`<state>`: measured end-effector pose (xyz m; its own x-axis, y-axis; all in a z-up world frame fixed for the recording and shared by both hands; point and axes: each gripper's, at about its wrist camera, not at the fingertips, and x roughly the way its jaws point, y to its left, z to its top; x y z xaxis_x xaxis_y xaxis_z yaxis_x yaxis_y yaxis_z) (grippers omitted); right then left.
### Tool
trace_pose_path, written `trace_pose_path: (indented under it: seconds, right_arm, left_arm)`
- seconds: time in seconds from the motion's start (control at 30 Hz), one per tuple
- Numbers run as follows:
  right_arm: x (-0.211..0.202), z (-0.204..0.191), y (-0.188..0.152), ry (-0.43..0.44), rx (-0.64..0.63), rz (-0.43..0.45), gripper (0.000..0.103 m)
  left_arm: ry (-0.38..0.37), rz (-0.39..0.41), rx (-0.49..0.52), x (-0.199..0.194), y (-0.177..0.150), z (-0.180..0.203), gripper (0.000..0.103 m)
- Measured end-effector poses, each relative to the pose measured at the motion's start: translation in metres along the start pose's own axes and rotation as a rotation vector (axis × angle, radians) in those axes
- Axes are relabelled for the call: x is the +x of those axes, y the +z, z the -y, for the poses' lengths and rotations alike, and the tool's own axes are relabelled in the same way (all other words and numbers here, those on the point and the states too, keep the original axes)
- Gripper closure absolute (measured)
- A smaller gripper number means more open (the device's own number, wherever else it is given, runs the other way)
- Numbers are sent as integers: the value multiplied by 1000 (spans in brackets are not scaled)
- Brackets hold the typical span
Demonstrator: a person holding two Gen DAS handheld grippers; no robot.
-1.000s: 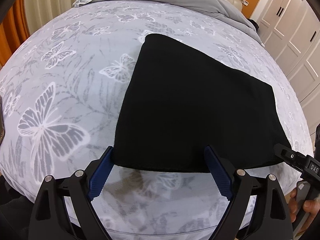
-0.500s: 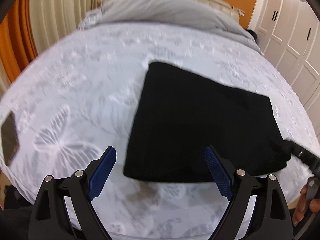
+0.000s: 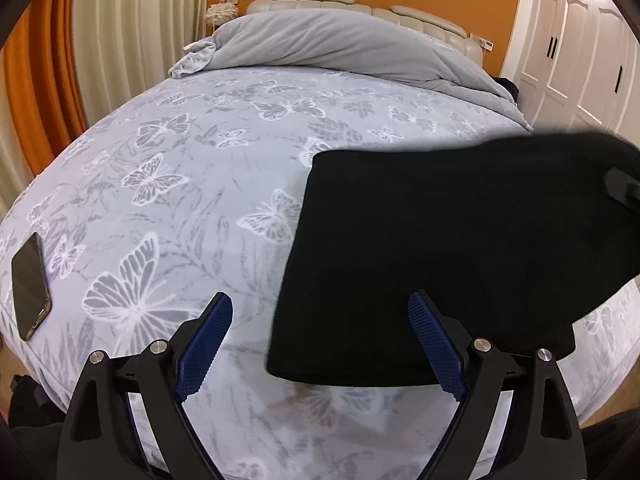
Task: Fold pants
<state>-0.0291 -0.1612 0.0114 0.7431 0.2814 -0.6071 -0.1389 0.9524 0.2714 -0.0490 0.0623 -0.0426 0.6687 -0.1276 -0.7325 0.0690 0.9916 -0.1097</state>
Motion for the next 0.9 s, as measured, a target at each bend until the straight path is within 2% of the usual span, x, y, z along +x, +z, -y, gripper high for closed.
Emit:
trace_pose_path:
  seconds: [0.03, 0.07, 0.1, 0.13, 0.17, 0.2, 0.23, 0.27, 0.33, 0.37, 0.43, 0.5, 0.57, 0.63, 0.7, 0.77, 0.9]
  right_arm:
    - [23, 19, -13, -71, 17, -86, 85]
    - [54, 47, -35, -147, 93, -229, 82]
    - [65, 62, -48, -153, 170, -281, 81]
    - [59, 71, -52, -113, 243, -224, 76]
    - [50, 73, -48, -98, 266, -192, 69]
    - [41, 71, -41, -119, 244, -178, 63]
    - [32, 69, -37, -144, 222, -141, 35]
    - [22, 70, -36, -185, 212, -104, 11]
    - [20, 77, -41, -214, 236, -122, 10]
    - [22, 82, -44, -200, 259, -143, 10]
    - [34, 97, -52, -111, 352, -209, 10]
    - [48, 99, -62, -50, 415, -268, 10]
    - [63, 96, -72, -4, 456, -317, 9]
    - [61, 91, -78, 1, 460, -301, 6]
    - [61, 89, -77, 32, 477, -300, 5]
    - [62, 89, -77, 44, 501, -294, 5]
    - [73, 105, -79, 127, 628, -266, 5]
  left_arm:
    - [8, -9, 3, 2, 0, -1, 16]
    - [14, -26, 7, 6, -2, -1, 16]
    - [14, -43, 10, 10, -2, -2, 16]
    - [12, -62, 10, 15, -3, -2, 16]
    - [0, -91, 3, 19, -3, -2, 16]
    - [-27, -113, -8, 21, -4, -3, 16]
    - [-70, -137, -29, 22, -3, -5, 16]
    - [-101, -151, -47, 22, -3, -6, 16]
    - [-147, -178, -79, 25, -4, -8, 16]
    - [-199, -214, -117, 30, -3, -12, 16]
    - [-261, -264, -175, 38, -4, -16, 16]
    - [-266, -286, -202, 43, -5, -19, 16]
    - [-286, -342, -237, 54, -8, -21, 16]
    - [-335, -407, -326, 68, -14, -30, 16]
    - [-373, -403, -382, 72, -14, -37, 11]
    - [-417, -404, -446, 75, -12, -44, 11]
    - [-558, -414, -613, 93, -10, -57, 11]
